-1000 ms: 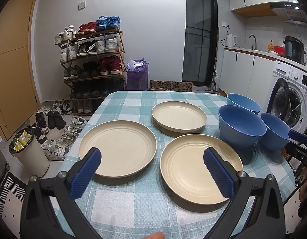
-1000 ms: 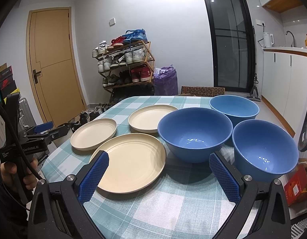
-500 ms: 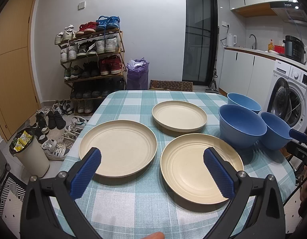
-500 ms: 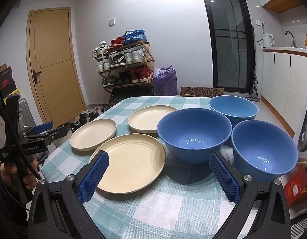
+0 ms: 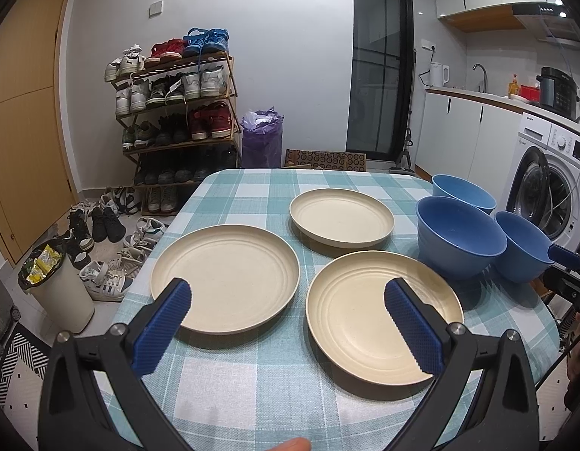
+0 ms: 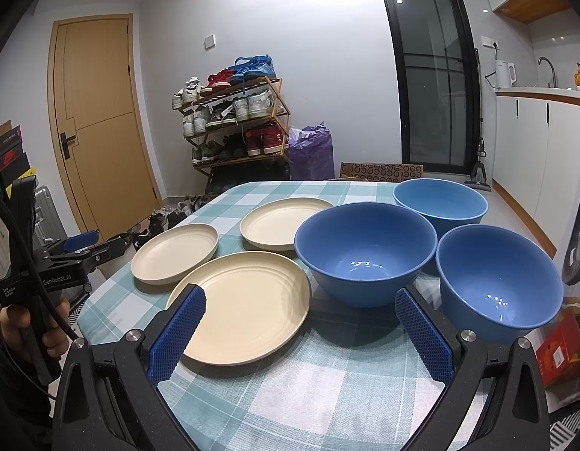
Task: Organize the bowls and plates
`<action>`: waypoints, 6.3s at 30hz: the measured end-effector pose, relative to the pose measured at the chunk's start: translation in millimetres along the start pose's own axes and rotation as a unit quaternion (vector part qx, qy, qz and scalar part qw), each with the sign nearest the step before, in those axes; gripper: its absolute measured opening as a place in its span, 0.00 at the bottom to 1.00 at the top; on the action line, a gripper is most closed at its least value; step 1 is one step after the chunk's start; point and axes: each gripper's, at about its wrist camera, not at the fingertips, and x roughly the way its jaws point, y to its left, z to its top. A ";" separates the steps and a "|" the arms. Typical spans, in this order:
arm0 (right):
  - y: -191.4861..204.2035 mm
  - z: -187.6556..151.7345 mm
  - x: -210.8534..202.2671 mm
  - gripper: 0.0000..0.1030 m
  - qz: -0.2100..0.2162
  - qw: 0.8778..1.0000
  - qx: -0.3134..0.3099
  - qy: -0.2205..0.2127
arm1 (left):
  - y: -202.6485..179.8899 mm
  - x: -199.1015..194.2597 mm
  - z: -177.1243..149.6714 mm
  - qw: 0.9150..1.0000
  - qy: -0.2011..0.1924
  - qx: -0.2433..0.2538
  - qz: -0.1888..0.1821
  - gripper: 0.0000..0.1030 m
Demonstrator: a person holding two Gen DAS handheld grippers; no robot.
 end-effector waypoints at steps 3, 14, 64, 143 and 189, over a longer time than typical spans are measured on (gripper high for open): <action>-0.1 0.3 0.3 1.00 -0.001 1.000 0.000 0.000 | 2.6 3.0 -2.0 1.000 0.003 -0.002 0.002 1.00; -9.3 -2.0 3.9 1.00 -0.004 1.000 0.011 0.002 | 2.7 16.9 -5.5 1.000 0.014 -0.001 0.006 1.00; -49.7 102.1 8.3 1.00 0.006 1.000 0.015 -0.004 | -0.8 58.1 74.4 1.000 0.024 -0.002 0.001 1.00; -78.6 191.4 243.3 1.00 0.016 0.982 -0.007 0.187 | -4.7 214.0 126.9 0.991 0.131 0.027 -0.014 1.00; -58.3 151.8 358.2 0.82 0.010 0.936 -0.053 0.347 | -9.0 290.7 89.6 0.967 0.250 0.013 -0.051 0.57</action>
